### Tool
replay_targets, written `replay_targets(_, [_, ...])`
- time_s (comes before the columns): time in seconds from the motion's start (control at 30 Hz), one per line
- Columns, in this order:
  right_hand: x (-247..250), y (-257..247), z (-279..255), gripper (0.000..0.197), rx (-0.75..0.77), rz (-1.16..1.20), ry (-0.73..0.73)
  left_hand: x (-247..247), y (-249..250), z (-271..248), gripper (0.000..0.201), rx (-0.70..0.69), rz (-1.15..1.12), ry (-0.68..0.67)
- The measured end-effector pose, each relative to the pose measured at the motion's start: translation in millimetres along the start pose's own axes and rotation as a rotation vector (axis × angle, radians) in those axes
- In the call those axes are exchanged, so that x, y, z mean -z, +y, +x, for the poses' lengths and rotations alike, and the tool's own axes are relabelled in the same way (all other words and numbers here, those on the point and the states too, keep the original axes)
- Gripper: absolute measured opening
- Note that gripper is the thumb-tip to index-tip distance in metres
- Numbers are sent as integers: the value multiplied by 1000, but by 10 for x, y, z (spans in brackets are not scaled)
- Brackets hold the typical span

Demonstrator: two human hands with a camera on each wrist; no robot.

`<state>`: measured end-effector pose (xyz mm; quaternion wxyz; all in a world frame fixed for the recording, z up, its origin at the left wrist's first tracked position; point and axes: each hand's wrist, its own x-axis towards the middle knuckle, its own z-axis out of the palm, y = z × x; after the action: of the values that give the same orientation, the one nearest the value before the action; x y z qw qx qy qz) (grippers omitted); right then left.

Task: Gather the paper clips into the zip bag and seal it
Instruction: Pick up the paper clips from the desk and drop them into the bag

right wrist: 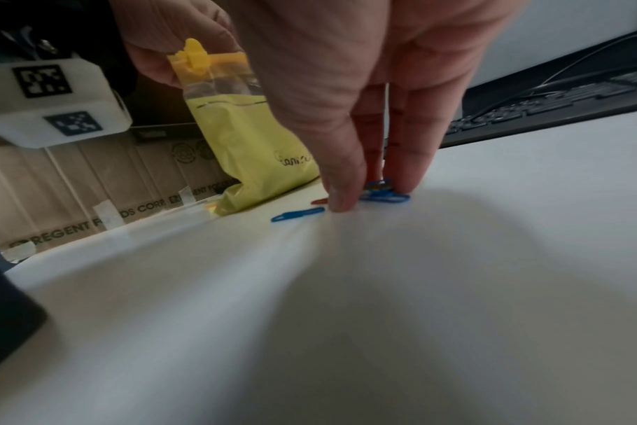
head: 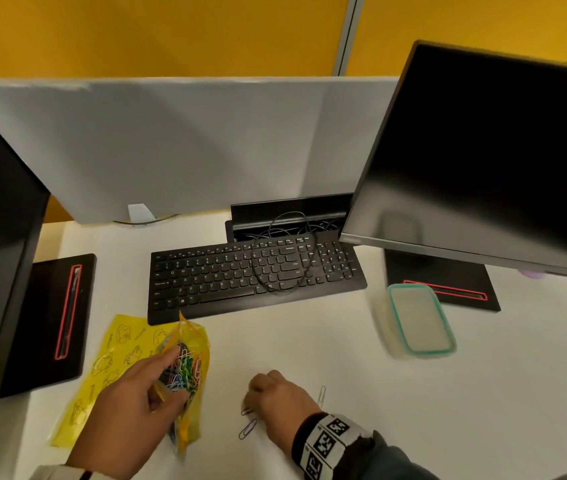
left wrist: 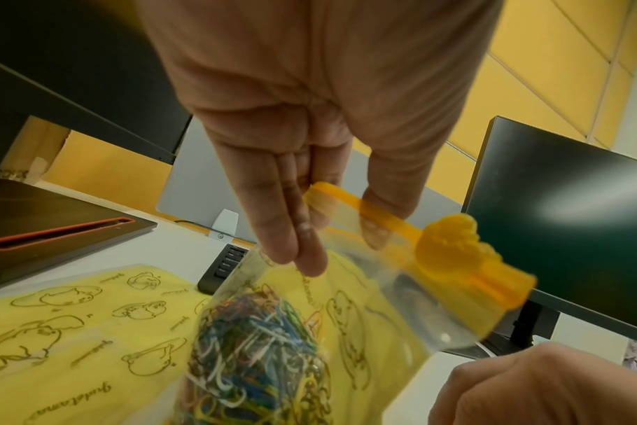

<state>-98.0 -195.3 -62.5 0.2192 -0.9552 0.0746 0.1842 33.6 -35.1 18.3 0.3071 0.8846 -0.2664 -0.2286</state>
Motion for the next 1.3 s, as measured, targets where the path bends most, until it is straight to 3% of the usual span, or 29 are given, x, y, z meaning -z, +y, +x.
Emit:
replay_targets(0.27, [160,-35,-13,37,2,-39,-46,-1,-21,19,59,12,8,-25])
replay_targets(0.43, [182,-103,102,32,-88,-59,-11,9,24,7,60,-9,37,-36])
replay_targets(0.63, [224,-130,207,22,-171,-90,-75,27,10,-32,58,-5,48,-10])
replay_targets(0.77, [378,-93,179,22,-255,166,59,29,-6,-41,58,10,55,3])
replay_targets(0.87, [654,-159,176,25,-343,605,262,15,5,-37,58,13,72,-2])
replay_targets(0.97, [1031,-368,206,35,-212,998,361,5,27,-35,58,5,86,-8])
replay_targets(1.13, [1158,-685,361,31,-32,978,288,21,50,-36,56,-31,73,4])
replay_targets(1.23, [1000,-669,365,31,-19,826,277,25,36,-44,54,-25,47,17])
replay_targets(1.3, [933,-506,294,35,-97,904,339,23,12,-40,55,-5,30,16])
